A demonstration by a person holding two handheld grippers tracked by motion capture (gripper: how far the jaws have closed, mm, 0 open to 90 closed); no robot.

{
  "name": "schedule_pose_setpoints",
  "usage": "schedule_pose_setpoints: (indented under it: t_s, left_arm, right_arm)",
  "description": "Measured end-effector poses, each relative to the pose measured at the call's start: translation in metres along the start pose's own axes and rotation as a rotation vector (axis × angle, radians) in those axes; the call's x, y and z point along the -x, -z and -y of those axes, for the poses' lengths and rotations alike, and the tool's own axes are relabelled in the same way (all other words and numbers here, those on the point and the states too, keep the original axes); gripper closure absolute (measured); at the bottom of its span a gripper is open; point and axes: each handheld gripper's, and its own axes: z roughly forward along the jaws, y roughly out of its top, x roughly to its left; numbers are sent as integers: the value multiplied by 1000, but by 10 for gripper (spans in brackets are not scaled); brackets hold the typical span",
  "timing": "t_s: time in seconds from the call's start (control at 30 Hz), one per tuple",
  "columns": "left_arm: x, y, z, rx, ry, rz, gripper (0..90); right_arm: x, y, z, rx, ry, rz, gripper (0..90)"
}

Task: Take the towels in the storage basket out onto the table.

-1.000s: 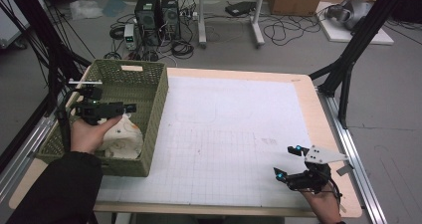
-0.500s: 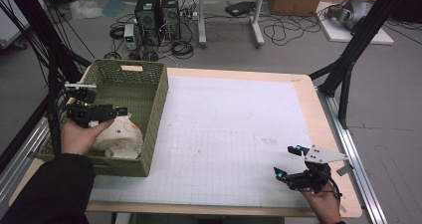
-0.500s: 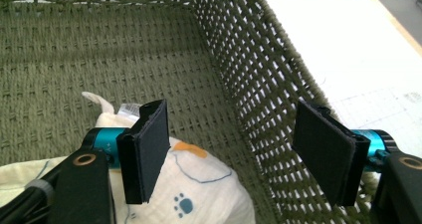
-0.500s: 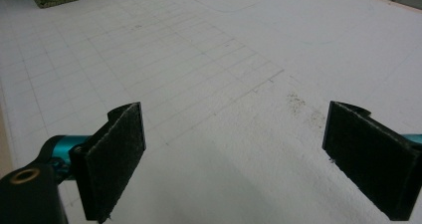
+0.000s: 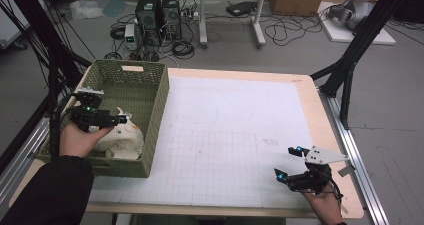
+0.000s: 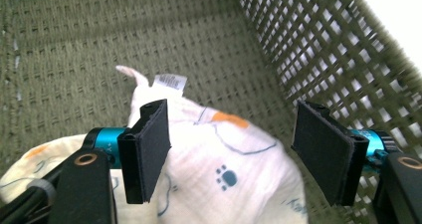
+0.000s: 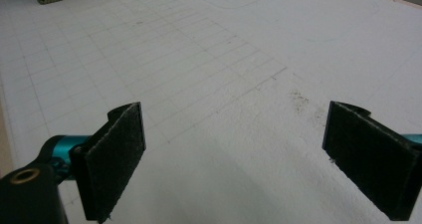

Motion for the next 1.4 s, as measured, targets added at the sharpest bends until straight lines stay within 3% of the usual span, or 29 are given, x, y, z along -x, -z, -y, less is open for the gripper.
schedule_pose_setpoints:
  t_s: [0.43,0.57,0.73,0.83,1.0,1.07,1.1,1.4]
  left_arm:
    - [-4,-8,4,-89,-31,-20,295]
    - [-2,-13,4,-136,-61,-42,295]
    - [-3,-19,4,-164,-66,-64,292]
    - [-6,-25,4,-207,-56,-56,293]
    - [-8,-35,5,-282,-61,-86,294]
    - [-9,-40,6,-333,-54,-79,329]
    - [-11,-46,8,-383,-46,-88,341]
    - [-13,-64,15,-516,-53,-117,467]
  right_arm:
    - [0,-1,0,-3,5,-5,89]
    - [0,-1,0,-2,5,-6,89]
    - [0,0,0,-1,4,-8,89]
    - [0,-1,0,-3,3,-7,89]
    - [0,-1,0,-2,3,-8,89]
    - [0,-2,0,-4,4,-10,89]
    - [0,-2,0,-4,6,-11,89]
    - [0,-3,-1,-3,10,-15,89]
